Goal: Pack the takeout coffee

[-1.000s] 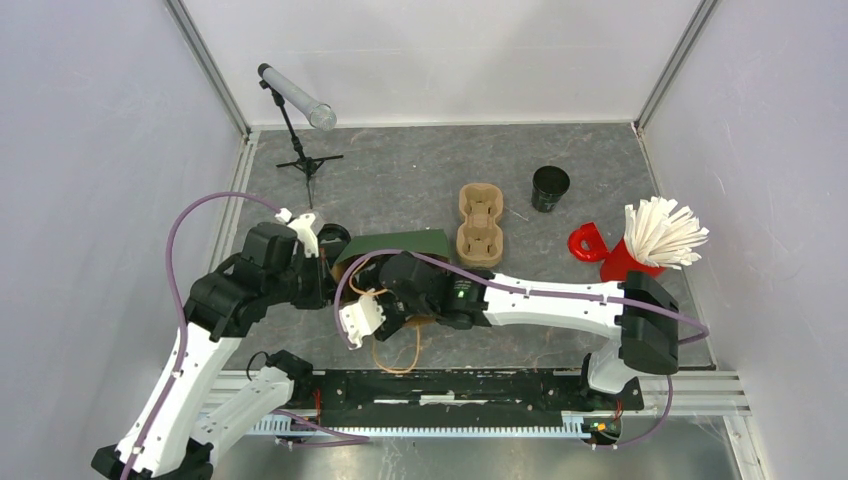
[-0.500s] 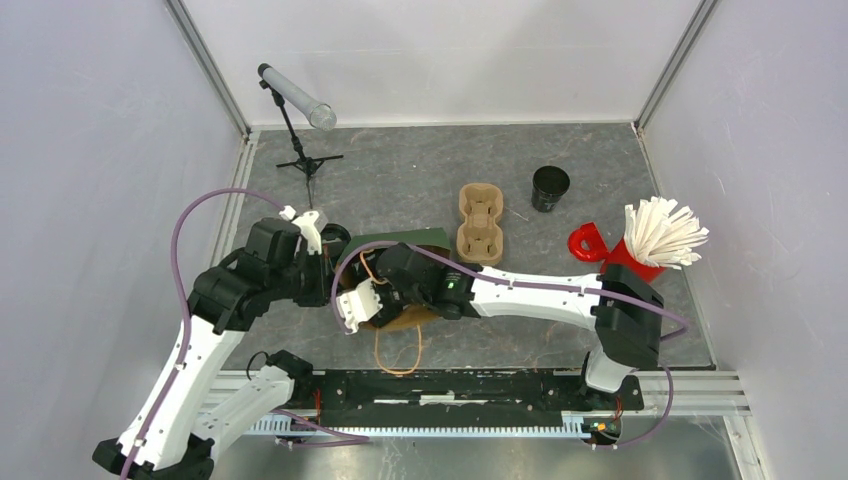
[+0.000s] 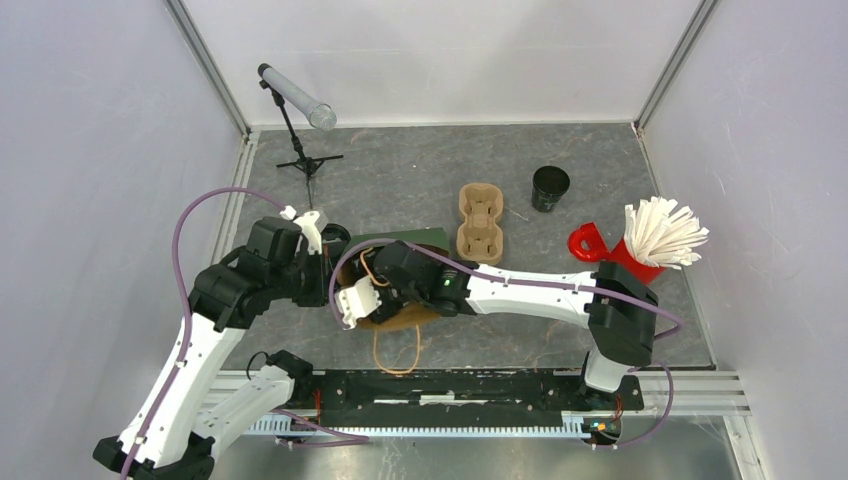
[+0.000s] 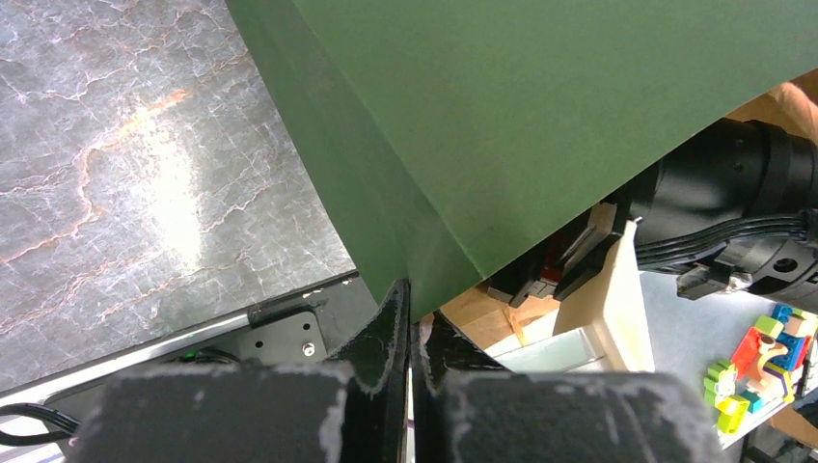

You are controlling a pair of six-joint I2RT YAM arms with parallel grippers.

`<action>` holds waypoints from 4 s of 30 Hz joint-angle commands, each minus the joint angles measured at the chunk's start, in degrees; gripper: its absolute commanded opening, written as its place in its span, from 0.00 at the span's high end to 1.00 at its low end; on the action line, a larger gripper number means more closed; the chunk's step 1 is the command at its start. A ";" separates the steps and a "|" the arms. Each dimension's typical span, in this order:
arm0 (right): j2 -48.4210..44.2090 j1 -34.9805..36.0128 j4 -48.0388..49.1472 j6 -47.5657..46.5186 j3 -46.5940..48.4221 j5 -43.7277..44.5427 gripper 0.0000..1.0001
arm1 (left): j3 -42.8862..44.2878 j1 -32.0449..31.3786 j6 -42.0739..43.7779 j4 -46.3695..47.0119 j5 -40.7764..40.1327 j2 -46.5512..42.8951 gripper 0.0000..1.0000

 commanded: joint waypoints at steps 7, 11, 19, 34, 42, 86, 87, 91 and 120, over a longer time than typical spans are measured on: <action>-5.92 -0.09 -6.58 -1.26 1.83 -1.33 0.15 | 1.95 -0.06 2.16 1.31 1.32 -0.24 0.98; -8.57 -0.81 -7.61 -2.72 -0.88 -0.98 0.14 | 2.04 -0.12 2.20 1.31 1.38 -0.43 0.98; -10.45 -2.49 -10.29 -7.18 -2.57 0.68 0.15 | 2.89 -0.16 2.38 1.34 2.40 -0.07 0.98; -10.80 -5.17 -14.11 -11.60 -4.30 -0.10 0.15 | 2.87 -0.14 2.49 2.98 5.83 0.36 0.98; -10.94 -5.46 -15.71 -10.83 -1.98 -1.53 0.16 | 2.14 -0.13 2.14 3.33 6.22 0.28 0.98; -9.17 -7.29 -14.15 -8.90 -5.68 3.09 0.16 | 0.44 -0.10 1.78 3.77 9.25 0.19 0.98; -9.44 -7.43 -13.02 -8.58 -6.35 3.17 0.17 | 0.30 -0.14 1.69 3.70 9.35 0.16 0.98; -10.53 -8.05 -9.38 -8.09 -8.70 3.17 0.17 | 0.02 -0.10 1.51 3.77 9.61 0.04 0.98; -5.97 -11.00 -5.31 -8.06 -9.98 3.10 0.16 | -1.13 -0.09 0.62 3.93 10.79 -0.08 0.98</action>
